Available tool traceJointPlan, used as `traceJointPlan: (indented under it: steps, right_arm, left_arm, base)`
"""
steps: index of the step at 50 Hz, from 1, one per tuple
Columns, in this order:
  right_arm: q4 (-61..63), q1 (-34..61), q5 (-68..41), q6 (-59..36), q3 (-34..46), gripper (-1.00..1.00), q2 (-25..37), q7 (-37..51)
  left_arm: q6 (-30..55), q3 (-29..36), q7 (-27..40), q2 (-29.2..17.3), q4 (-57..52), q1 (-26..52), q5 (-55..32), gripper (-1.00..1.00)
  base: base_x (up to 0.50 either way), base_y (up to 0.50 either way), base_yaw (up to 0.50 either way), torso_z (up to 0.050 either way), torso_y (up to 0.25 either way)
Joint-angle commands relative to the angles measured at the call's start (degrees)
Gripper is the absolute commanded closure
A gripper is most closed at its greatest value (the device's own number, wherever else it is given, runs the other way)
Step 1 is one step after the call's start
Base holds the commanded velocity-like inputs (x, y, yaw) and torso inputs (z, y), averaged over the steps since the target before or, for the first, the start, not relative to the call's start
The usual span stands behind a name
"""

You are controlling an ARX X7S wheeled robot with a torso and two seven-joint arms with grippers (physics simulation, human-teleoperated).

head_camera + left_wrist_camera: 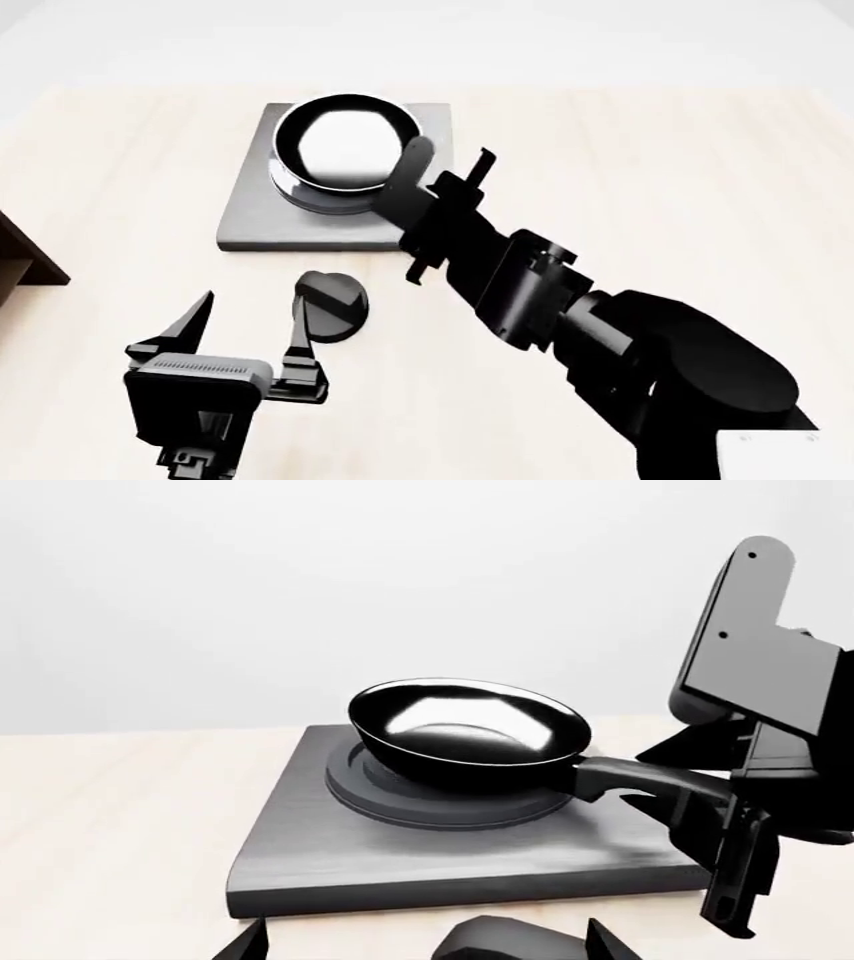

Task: Turn on the stove and put the frying pan on it.

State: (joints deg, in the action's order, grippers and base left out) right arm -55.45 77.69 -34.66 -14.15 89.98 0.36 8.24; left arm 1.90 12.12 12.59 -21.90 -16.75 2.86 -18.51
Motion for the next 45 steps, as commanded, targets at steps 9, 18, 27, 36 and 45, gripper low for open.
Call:
traceJointPlan:
  steps: [9,18,27,36,45]
  right_arm:
    - [3.1,-0.5,7.5,0.7,-1.6,1.00,-0.4,2.3]
    - [3.4,-0.8,7.9,0.4,-1.8,1.00,-0.4,2.8]
    - [2.8,-0.2,4.7,0.0,-1.9,-1.00,-0.4,1.1]
    - [2.8,0.1,3.3,0.1,-2.2,-1.00,-0.4,0.1]
    - [2.4,1.4,-4.8,-0.1,-3.0,-1.00,-0.4,-3.2]
  left_arm:
    - [-0.2,0.1,0.1,-0.2,0.2,0.0,-0.3,-1.00]
    - [-0.2,0.0,0.2,-0.4,0.3,0.0,-0.6,-1.00]
    - [0.0,0.1,0.4,-0.5,0.2,0.1,-0.6,-1.00]
    - [0.2,0.2,0.5,-0.6,0.1,0.3,-0.8,-1.00]
    - [0.2,0.3,0.6,-0.7,0.0,0.4,-0.8,-1.00]
  base:
    - [0.00,0.00,0.00,0.002,0.001]
    - [0.00,0.00,0.00,0.000,0.001]
    - [0.00,0.00,0.00,0.000,0.000]
    - [0.00,0.00,0.00,0.000,0.000]
    - [0.00,0.00,0.00,0.000,0.000]
